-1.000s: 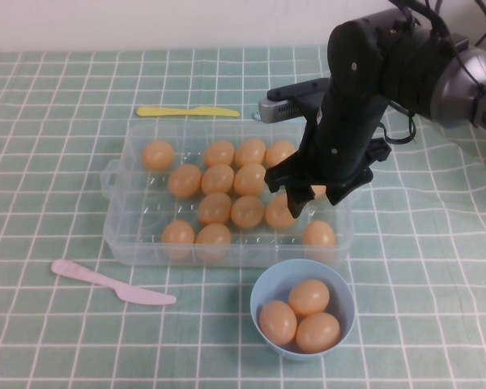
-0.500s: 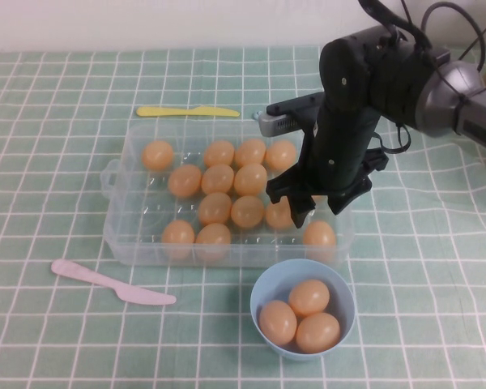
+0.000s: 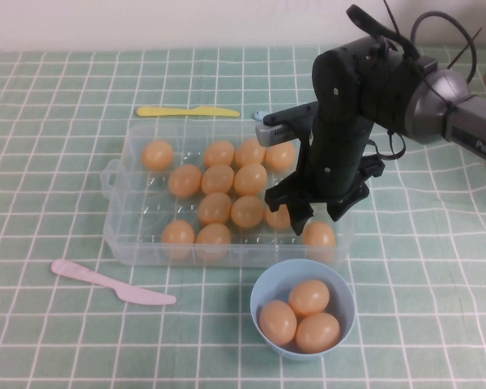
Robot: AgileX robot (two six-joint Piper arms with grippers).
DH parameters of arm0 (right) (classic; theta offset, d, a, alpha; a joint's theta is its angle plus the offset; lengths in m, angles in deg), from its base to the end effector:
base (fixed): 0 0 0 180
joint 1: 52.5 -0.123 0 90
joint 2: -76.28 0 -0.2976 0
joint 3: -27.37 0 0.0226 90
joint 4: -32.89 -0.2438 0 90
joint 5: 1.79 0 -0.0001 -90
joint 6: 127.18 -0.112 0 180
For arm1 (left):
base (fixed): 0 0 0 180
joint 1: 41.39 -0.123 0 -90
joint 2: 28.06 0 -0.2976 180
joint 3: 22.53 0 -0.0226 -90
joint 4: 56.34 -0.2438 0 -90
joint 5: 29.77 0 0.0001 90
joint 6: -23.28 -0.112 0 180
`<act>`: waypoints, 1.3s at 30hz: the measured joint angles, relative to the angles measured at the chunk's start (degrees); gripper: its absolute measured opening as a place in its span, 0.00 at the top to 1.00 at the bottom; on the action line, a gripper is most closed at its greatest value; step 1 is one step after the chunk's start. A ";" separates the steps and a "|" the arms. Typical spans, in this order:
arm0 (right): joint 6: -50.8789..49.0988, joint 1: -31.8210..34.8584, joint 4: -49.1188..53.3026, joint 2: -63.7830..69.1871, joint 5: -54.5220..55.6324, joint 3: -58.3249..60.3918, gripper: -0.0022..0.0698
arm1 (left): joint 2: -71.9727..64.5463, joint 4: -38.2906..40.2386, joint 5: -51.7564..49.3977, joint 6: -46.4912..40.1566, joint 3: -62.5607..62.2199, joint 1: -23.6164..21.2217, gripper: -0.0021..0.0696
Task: Take an egg out of the egg box
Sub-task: Pick up the egg from the plastic box
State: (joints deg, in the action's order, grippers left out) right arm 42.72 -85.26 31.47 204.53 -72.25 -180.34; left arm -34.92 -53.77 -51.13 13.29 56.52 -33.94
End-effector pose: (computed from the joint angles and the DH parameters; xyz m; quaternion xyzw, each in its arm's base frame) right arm 0.3732 0.2433 0.2237 -0.1927 0.9780 0.0398 0.0687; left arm 0.0523 -0.0087 0.1652 0.1102 0.7976 -0.0058 0.5931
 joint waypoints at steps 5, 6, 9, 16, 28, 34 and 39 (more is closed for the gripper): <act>0.00 0.00 0.13 0.77 0.00 0.00 0.37 | 0.00 0.00 0.00 0.00 0.00 0.00 0.98; 0.00 0.00 0.25 0.82 0.00 0.00 0.37 | 0.00 0.00 0.00 0.00 0.00 0.00 0.98; 0.00 0.00 0.59 0.92 0.00 0.00 0.37 | 0.00 0.00 0.00 0.00 0.00 0.00 0.98; 0.00 0.00 0.86 0.92 0.00 0.00 0.36 | 0.00 0.00 0.00 0.00 0.00 0.00 0.98; 0.00 0.00 0.86 2.50 0.00 0.00 0.35 | 0.00 0.00 0.00 0.00 0.00 0.00 0.98; 0.00 0.00 0.86 2.81 0.21 0.00 0.35 | 0.00 0.00 0.00 0.00 0.00 0.00 0.98; 0.00 0.00 0.86 2.81 0.21 0.00 0.35 | 0.00 0.00 0.00 0.00 0.00 0.00 0.98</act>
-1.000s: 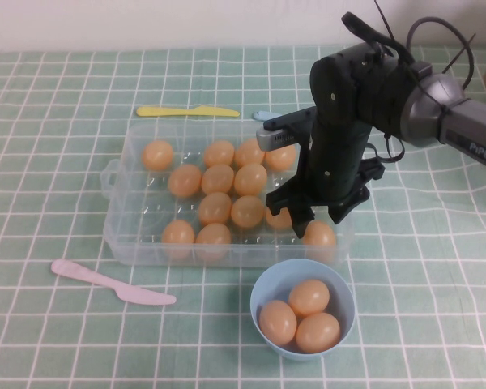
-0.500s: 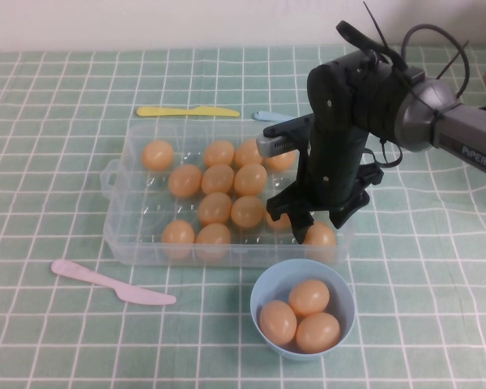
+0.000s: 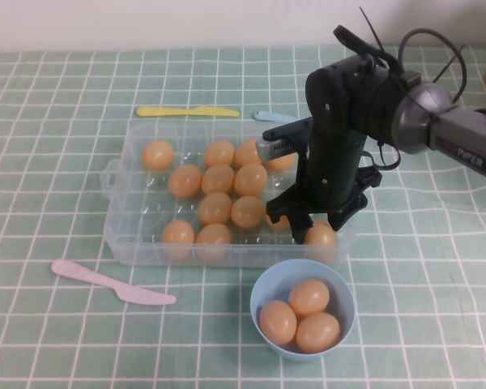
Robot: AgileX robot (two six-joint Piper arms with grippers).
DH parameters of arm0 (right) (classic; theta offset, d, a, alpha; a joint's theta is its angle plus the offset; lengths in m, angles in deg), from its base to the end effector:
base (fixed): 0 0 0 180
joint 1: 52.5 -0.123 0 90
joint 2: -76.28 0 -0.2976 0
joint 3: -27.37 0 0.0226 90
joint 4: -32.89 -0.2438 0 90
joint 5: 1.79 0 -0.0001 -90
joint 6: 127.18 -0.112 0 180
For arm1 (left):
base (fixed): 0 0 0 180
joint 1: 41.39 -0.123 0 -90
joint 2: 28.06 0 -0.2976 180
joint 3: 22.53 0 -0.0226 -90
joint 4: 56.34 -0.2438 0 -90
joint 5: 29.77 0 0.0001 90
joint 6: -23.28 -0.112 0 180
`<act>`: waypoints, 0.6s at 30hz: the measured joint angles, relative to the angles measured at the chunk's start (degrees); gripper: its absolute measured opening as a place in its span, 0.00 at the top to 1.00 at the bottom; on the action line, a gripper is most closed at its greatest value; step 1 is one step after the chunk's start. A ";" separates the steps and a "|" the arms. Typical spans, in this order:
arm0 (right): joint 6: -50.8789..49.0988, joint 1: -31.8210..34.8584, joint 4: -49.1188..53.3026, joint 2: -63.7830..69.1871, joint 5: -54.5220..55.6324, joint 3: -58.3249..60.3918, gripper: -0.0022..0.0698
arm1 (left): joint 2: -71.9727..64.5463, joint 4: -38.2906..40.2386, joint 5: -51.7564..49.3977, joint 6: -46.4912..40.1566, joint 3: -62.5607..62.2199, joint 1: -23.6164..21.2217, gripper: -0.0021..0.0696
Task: Take an egg out of the egg box
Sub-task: Pick up the egg from the plastic box
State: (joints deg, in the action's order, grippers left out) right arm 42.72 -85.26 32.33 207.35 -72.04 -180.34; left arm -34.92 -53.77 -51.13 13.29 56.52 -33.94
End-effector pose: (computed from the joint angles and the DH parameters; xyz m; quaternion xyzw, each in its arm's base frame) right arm 0.3781 0.2445 0.2017 -0.1948 0.9792 0.0247 0.0502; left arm 0.0523 -0.0087 0.1652 0.1102 0.7976 -0.0058 0.5931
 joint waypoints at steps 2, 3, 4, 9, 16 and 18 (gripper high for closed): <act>0.00 0.00 0.00 0.00 0.00 0.00 0.35 | 0.00 0.00 0.00 0.00 0.00 0.00 0.98; 0.00 0.00 0.00 0.00 0.00 0.00 0.35 | 0.00 0.00 0.00 0.00 0.00 0.00 0.98; 0.00 0.00 0.00 0.00 0.00 0.00 0.35 | 0.00 0.00 0.00 0.00 0.00 0.00 0.98; 0.00 0.00 0.56 0.00 0.00 0.00 0.35 | 0.00 0.00 0.00 0.00 0.00 0.00 0.98; 0.00 0.00 1.57 0.00 0.11 0.11 0.35 | 0.00 0.00 0.00 0.00 0.00 0.00 0.98; 0.00 0.00 1.57 0.05 0.11 0.11 0.35 | 0.00 0.00 0.00 0.00 0.00 0.00 0.98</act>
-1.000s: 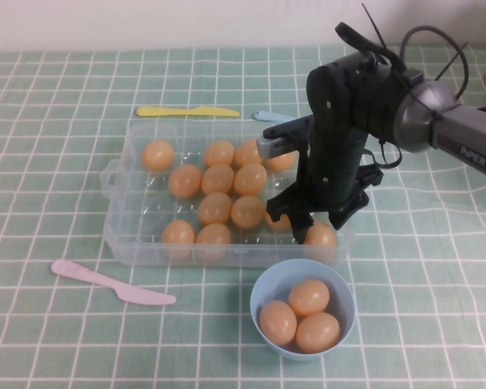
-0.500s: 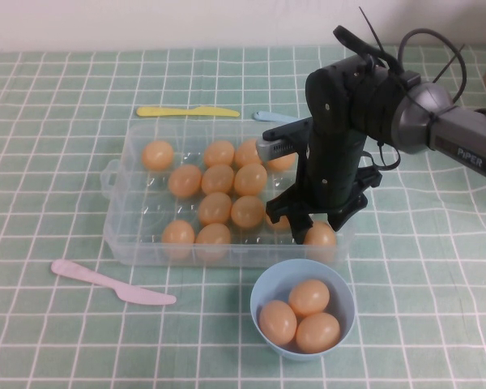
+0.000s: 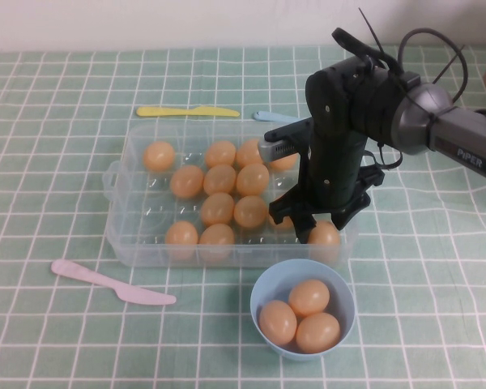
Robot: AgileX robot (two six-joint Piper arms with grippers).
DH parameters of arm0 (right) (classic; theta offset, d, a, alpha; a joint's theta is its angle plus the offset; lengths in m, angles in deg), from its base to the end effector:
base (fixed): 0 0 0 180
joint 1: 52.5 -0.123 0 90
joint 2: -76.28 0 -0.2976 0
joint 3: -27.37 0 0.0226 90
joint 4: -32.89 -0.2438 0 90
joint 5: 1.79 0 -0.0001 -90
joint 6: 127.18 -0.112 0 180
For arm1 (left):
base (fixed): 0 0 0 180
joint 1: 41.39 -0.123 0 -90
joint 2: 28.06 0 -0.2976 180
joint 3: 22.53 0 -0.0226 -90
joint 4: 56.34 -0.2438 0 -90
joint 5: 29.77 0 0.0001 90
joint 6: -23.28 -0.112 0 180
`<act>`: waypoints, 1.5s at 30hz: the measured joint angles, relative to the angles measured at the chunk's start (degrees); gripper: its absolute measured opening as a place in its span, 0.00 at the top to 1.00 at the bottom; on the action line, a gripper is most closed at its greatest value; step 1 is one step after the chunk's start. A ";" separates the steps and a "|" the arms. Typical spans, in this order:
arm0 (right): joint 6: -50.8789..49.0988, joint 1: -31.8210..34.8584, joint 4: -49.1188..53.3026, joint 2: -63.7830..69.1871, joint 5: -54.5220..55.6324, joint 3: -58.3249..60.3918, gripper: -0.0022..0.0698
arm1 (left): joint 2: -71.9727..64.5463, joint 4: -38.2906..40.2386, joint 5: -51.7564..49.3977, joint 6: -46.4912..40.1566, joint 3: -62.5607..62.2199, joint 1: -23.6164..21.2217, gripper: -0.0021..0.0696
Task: Take an egg out of the egg box
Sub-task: Pick up the egg from the plastic box
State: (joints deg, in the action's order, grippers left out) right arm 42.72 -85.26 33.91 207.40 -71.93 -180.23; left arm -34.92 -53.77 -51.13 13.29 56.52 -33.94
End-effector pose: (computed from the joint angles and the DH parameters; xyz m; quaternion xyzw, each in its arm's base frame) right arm 0.3797 0.2421 0.2009 -0.1987 0.9785 0.0123 0.0546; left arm 0.0523 -0.0087 0.1652 0.1102 0.7976 -0.0058 0.5931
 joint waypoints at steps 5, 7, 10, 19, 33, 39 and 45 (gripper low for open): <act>-0.09 0.00 -1.02 0.14 0.00 0.00 0.35 | 0.00 0.00 0.00 0.00 0.00 0.00 0.98; -0.09 0.00 -1.46 0.57 0.00 0.00 0.35 | 0.00 0.00 0.00 0.00 0.00 0.00 0.98; -0.09 0.00 -1.83 1.02 0.00 0.00 0.35 | 0.00 0.00 0.00 0.00 0.00 0.00 0.98; -0.13 0.00 -1.97 1.04 0.00 0.00 0.38 | 0.00 0.00 0.00 0.00 0.00 0.00 0.98; -0.13 0.00 -1.97 1.04 0.00 0.00 0.47 | 0.00 0.00 0.00 0.00 0.00 0.00 0.98; -0.13 0.00 -1.61 -0.65 0.00 0.07 0.47 | 0.00 0.00 0.00 0.00 0.00 0.00 0.98; -0.13 0.00 -1.54 -8.61 0.00 0.12 0.47 | 0.00 0.00 0.00 0.00 0.00 0.00 0.98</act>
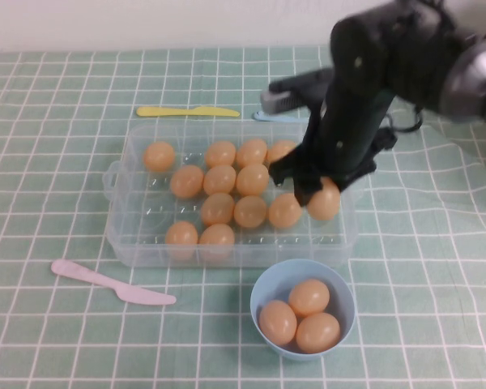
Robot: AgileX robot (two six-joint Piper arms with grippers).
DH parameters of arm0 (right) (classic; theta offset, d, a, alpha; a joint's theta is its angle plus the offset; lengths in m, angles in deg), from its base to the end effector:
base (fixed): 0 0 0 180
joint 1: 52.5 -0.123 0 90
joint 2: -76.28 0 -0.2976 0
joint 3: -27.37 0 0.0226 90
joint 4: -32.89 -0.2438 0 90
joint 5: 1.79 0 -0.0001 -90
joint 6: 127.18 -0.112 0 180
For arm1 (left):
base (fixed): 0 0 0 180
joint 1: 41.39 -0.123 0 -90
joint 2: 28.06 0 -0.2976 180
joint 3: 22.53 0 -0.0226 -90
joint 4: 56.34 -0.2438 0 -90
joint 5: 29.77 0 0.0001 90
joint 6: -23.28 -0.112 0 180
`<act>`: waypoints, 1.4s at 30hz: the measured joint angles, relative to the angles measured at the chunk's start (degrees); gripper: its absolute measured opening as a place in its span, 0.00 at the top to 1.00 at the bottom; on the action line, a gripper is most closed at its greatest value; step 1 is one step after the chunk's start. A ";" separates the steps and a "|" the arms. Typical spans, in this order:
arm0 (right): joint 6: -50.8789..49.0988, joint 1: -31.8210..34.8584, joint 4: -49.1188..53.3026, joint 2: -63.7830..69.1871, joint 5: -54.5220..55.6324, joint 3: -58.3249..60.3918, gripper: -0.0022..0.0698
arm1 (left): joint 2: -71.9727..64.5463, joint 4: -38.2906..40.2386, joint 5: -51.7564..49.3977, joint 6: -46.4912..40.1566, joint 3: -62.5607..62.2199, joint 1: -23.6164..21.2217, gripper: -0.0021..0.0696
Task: Take an egg out of the egg box
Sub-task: Pick up the egg from the plastic box, then place the egg in the bowl
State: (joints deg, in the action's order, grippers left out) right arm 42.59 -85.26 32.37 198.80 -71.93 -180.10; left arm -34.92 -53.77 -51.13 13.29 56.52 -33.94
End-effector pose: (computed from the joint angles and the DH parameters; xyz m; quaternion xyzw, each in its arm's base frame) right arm 0.3639 0.2353 0.2667 -0.1928 0.9727 0.0513 0.1183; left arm 0.0523 -0.0087 0.1652 0.1102 0.7976 -0.0058 0.5931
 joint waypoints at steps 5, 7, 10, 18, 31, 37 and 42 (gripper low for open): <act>-0.09 -1.44 0.86 -7.15 -0.11 1.59 0.47 | 0.00 0.00 0.00 0.00 0.00 0.00 0.98; -0.09 -2.94 0.86 -10.27 -0.22 4.91 0.47 | 0.00 0.00 0.00 0.00 0.00 0.00 0.98; -0.09 -4.92 0.86 -14.67 -0.33 10.77 0.47 | 0.00 0.00 0.00 0.00 0.00 0.00 0.98; -0.23 -10.24 -3.24 -19.39 -0.43 21.22 0.47 | 0.00 0.00 0.00 0.00 0.00 0.00 0.98; -0.23 -10.87 -5.24 -11.72 7.29 22.54 0.47 | 0.00 0.00 0.00 0.00 0.00 0.00 0.98; -0.23 -10.87 -5.38 -9.11 11.03 22.54 0.47 | 0.00 0.00 0.00 0.00 0.00 0.00 0.98; -0.23 -10.87 -5.38 -8.35 12.16 22.54 0.48 | 0.00 0.00 0.00 0.00 0.00 0.00 0.98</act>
State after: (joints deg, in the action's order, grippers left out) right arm 42.37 -96.13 26.99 190.45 -59.76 -157.57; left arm -34.92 -53.77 -51.13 13.29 56.52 -33.94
